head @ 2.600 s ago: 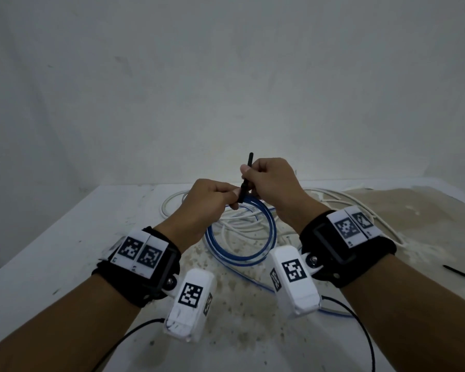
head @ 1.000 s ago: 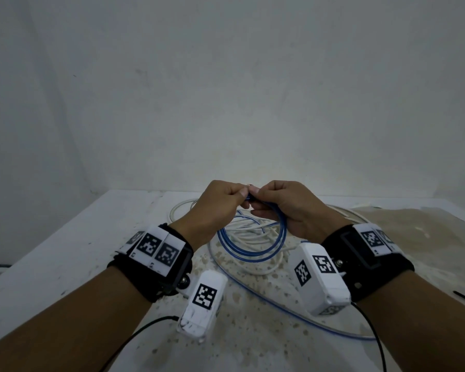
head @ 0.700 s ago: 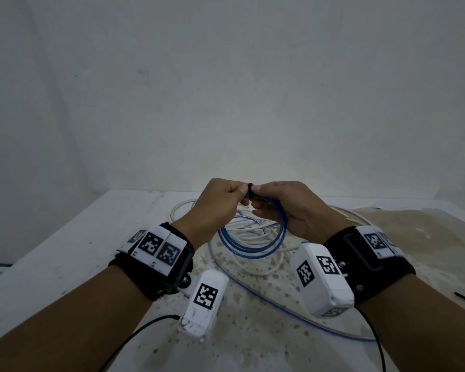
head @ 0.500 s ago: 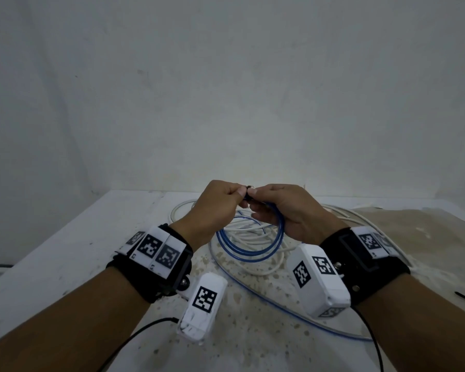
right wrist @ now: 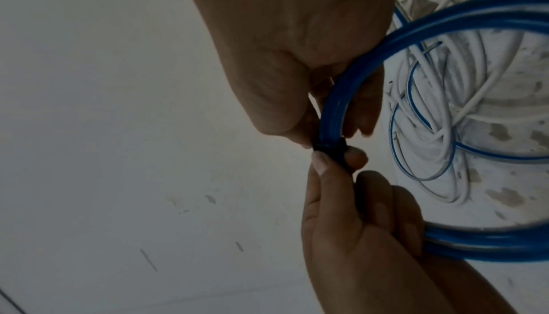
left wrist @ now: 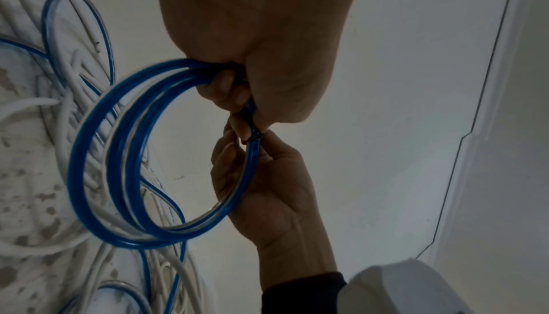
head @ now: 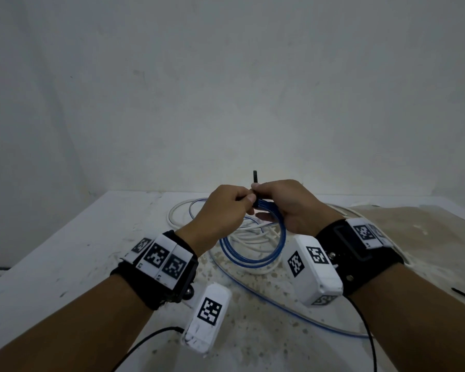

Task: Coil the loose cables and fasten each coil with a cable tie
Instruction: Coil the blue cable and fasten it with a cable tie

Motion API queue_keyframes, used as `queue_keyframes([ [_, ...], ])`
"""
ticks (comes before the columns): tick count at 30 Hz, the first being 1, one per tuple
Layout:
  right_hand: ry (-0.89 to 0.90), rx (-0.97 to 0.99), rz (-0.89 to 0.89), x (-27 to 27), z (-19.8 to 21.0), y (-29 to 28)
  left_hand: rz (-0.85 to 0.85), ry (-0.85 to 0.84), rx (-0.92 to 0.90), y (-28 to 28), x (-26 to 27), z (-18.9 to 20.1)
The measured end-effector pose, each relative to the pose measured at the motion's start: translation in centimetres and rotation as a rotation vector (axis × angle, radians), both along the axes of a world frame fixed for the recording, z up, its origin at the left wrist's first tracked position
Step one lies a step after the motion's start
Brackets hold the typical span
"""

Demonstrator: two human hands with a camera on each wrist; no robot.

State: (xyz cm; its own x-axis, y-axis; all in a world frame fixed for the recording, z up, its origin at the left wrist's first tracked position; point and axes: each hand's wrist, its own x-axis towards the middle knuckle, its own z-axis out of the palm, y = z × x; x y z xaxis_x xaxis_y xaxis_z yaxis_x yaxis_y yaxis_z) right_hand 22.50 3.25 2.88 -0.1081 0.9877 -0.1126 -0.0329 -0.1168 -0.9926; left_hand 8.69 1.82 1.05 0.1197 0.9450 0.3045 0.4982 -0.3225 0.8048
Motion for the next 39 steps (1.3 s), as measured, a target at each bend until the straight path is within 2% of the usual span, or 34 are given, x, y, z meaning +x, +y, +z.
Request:
queue_keyframes([
  [9,0.015,0.172,-0.078,-0.7,0.6,0.5,0.050,-0.043,0.089,-0.1,0.4,0.3],
  [14,-0.078,0.225,-0.156,-1.5,1.0,1.4,0.059,-0.042,0.128,0.5,0.3,0.5],
  [21,-0.182,0.194,-0.243,-2.2,-0.8,2.6,0.076,0.049,0.121,0.8,-0.1,-1.2],
  [24,-0.278,0.216,-0.249,-2.7,-1.3,2.7,0.067,0.084,0.123,0.7,-0.4,-1.6],
  [28,-0.311,0.159,-0.197,-2.9,-2.2,2.6,0.079,0.146,0.130,0.2,-0.7,-2.0],
  [31,-0.239,0.236,-0.209,-3.1,-1.7,2.3,0.073,0.007,0.101,0.3,-1.1,-1.8],
  [33,-0.113,0.234,-0.136,-3.2,-0.9,1.8,0.072,-0.094,0.062,0.6,-1.4,-1.2],
  [34,-0.105,0.220,-0.071,-3.0,-0.4,1.5,0.067,-0.116,0.044,0.7,-1.8,-0.7],
  [37,-0.259,0.148,0.111,-2.3,0.7,1.0,0.052,-0.077,0.028,1.0,-2.9,0.8],
  [39,-0.262,0.147,0.137,-2.5,0.8,1.0,0.051,-0.052,0.007,1.2,-3.4,1.6],
])
